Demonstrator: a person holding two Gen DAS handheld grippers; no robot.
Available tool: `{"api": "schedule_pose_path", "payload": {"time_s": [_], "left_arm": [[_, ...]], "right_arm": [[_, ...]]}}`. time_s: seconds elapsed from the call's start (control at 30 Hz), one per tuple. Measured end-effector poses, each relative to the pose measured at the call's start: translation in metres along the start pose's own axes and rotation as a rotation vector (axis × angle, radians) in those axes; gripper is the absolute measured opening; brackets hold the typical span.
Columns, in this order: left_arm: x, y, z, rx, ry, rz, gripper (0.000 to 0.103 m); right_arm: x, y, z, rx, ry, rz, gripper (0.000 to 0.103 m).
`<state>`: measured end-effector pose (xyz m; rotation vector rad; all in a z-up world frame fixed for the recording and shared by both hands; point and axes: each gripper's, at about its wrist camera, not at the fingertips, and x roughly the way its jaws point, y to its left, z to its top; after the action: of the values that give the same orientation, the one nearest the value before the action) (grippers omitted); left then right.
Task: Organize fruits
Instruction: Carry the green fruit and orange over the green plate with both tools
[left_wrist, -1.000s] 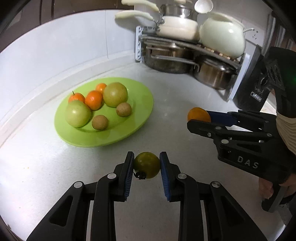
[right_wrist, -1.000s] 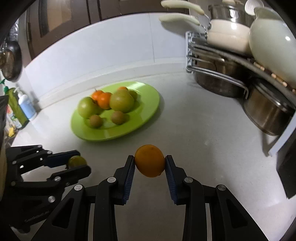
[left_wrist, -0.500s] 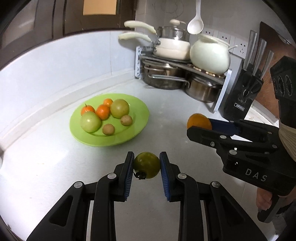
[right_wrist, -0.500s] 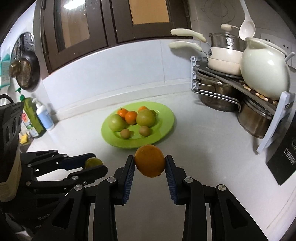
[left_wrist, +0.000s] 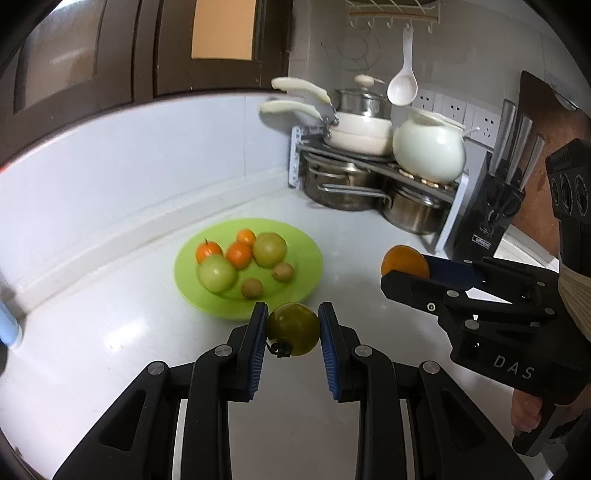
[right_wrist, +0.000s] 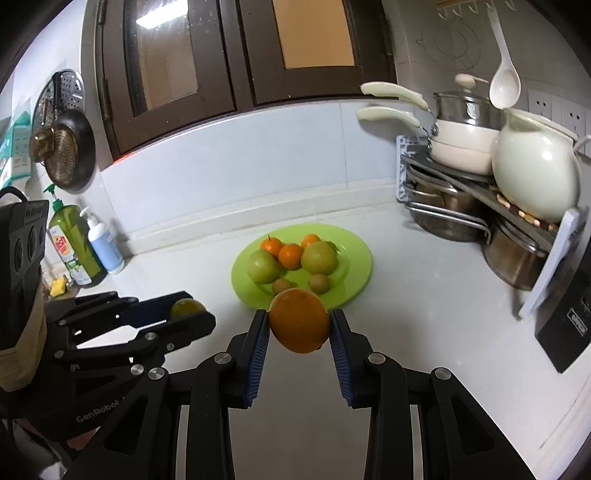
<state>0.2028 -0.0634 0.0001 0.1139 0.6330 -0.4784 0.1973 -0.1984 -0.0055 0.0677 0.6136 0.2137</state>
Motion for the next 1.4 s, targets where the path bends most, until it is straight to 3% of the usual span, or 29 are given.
{"api": "schedule_pose_path", "payload": {"time_s": [0.57, 1.03, 1.4], "left_arm": [[0.021, 0.031, 0.030, -0.005, -0.020, 0.042, 0.028], [0.075, 0.062, 0.066, -0.012, 0.028, 0.044, 0.028], [0.141, 0.078, 0.087, 0.008, 0.096, 0.069, 0.028]], "right_arm": [[0.037, 0.003, 0.031, 0.005, -0.005, -0.042, 0.034], [0.091, -0.014, 0.068, 0.012, 0.031, -0.060, 0.034], [0.140, -0.043, 0.085, 0.047, 0.078, -0.069, 0.034]]}}
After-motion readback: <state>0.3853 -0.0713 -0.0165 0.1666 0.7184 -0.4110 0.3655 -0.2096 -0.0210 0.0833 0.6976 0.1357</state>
